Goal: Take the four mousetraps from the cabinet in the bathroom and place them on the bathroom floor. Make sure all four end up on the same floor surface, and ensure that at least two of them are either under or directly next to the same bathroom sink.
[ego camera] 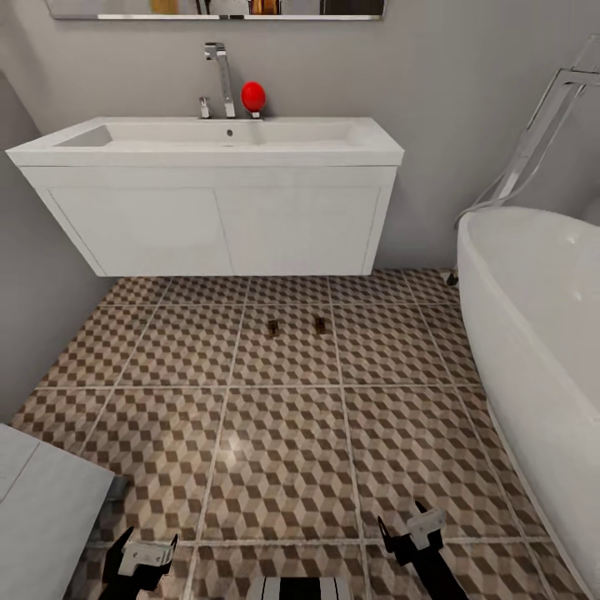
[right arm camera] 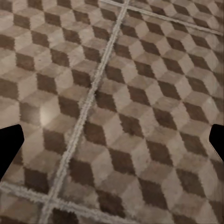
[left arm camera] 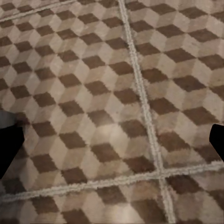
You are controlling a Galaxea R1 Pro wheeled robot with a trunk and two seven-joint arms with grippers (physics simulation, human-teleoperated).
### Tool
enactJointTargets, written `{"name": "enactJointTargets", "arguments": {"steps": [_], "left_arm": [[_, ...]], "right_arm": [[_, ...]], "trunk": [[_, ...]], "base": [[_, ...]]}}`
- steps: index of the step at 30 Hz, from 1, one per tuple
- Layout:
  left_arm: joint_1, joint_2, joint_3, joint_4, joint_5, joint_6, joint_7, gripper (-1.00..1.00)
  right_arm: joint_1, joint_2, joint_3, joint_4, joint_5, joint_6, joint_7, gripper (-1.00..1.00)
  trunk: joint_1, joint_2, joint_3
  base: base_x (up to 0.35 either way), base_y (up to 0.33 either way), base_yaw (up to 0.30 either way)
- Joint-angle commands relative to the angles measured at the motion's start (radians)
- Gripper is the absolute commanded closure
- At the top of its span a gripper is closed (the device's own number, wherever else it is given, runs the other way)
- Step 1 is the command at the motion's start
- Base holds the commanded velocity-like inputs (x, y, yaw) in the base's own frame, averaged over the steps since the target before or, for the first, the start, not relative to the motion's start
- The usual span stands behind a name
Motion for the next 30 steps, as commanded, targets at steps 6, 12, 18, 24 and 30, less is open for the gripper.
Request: {"name": "enactJointTargets", "arguments": {"steps": [6,12,18,24,30], "left_arm": [[0.021,-0.022,-0.014,0.058,0.011,-0.029,0.009,-1.00],[0.043,-0.054,-0.015,0.105,0.013,-0.036,0.009,-1.00],[0.051,-0.064,-0.016,0.132,0.013,-0.038,0.009,-1.00],[0.052,-0.070,-0.016,0.146,0.014,-0.038,0.009,-1.00],[0.053,-0.074,-0.016,0.149,0.014,-0.038,0.009,-1.00]], "right_arm": [[0.007,0.000,0.004,0.000,-0.038,-0.025,-0.009,-1.00],[0.009,0.001,0.005,0.001,-0.057,-0.031,-0.010,-1.00],[0.012,0.001,0.004,0.000,-0.061,-0.031,-0.010,-1.00],[0.013,0.001,0.003,0.001,-0.062,-0.032,-0.010,-1.00],[0.013,0.000,0.003,0.000,-0.062,-0.032,-0.010,-1.00]], "trunk": [[-0.023,0.042,0.018],[-0.046,0.084,0.037],[-0.069,0.126,0.056],[-0.092,0.168,0.075],[-0.115,0.210,0.093]], "base": [[0.000,0.000,0.000],[0.000,0.000,0.000],[0.000,0.000,0.000],[0.000,0.000,0.000],[0.000,0.000,0.000]]}}
